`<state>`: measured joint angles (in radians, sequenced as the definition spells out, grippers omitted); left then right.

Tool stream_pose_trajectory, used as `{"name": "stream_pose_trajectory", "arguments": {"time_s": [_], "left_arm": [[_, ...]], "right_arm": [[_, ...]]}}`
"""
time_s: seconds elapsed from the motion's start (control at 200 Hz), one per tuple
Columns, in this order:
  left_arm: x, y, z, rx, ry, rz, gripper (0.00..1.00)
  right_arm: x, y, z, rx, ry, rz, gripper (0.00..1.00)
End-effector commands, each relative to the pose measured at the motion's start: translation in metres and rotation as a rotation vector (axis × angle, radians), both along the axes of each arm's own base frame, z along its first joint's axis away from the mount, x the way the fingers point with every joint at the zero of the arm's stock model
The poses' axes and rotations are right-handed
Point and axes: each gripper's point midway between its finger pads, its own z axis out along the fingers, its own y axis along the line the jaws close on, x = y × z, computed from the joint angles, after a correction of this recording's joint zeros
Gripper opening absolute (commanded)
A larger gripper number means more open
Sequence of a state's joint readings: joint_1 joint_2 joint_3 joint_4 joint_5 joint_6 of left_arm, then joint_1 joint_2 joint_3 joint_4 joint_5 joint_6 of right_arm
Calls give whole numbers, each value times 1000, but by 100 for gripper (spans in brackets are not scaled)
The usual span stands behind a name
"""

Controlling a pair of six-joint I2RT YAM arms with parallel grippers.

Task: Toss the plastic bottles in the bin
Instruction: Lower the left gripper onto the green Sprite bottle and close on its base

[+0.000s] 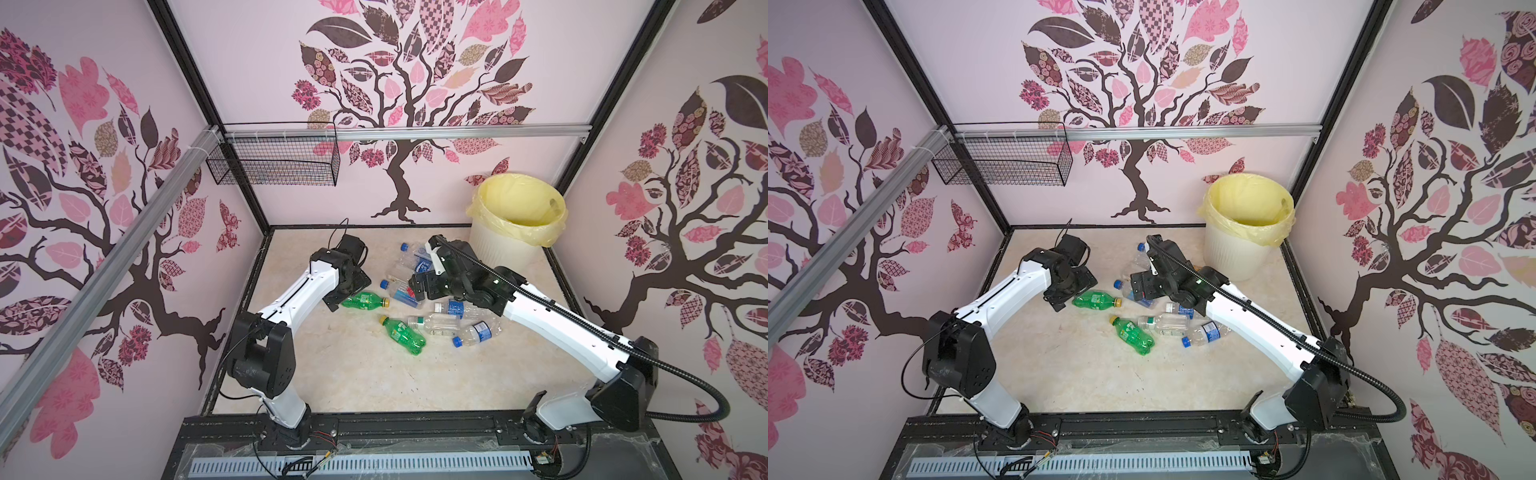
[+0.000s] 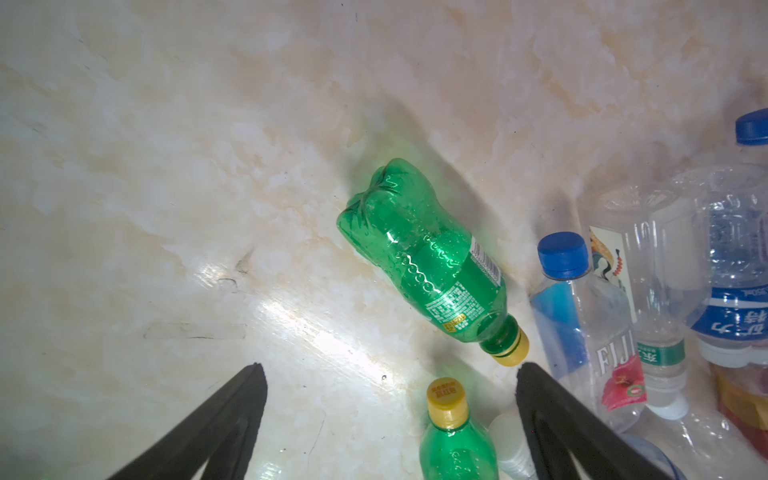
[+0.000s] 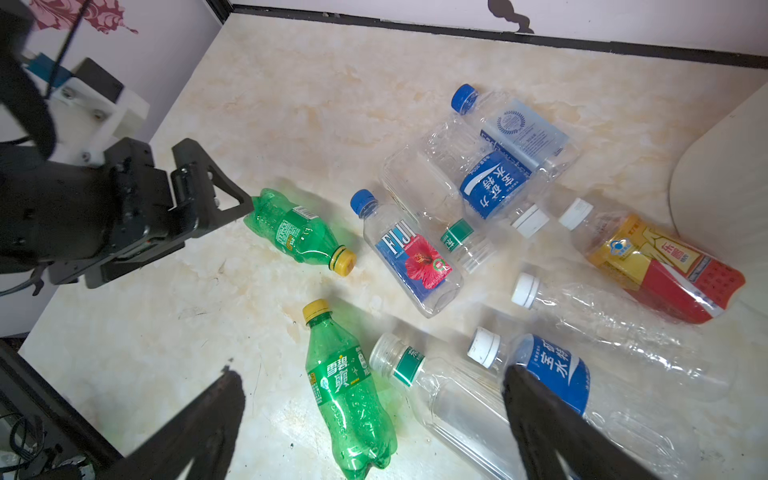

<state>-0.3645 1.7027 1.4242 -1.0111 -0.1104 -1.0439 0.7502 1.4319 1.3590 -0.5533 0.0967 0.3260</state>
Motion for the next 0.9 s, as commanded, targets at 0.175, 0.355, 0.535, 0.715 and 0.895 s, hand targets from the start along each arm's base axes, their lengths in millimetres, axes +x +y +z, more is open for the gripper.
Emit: {"name": "stream_pose_trajectory", "arguments": {"time_s": [0.175,0.355,0.535,0.715,0.895], "left_arm": [[35,-12,-7,-151,-45,155,97],[39,-9,-27,-175,4,210,97],[39,-7,-44,-183,46,239,96],[42,-9,-56,-191,81,242,94],[47,-14,-66,-189,120,207,92]], "right_arm": [[-13,6,11,32,-10,83,100],[-19,11,2,28,16,116,100],[-24,13,-4,24,26,134,99],[-23,15,-3,22,21,143,99],[-22,14,-4,18,18,138,99]]}}
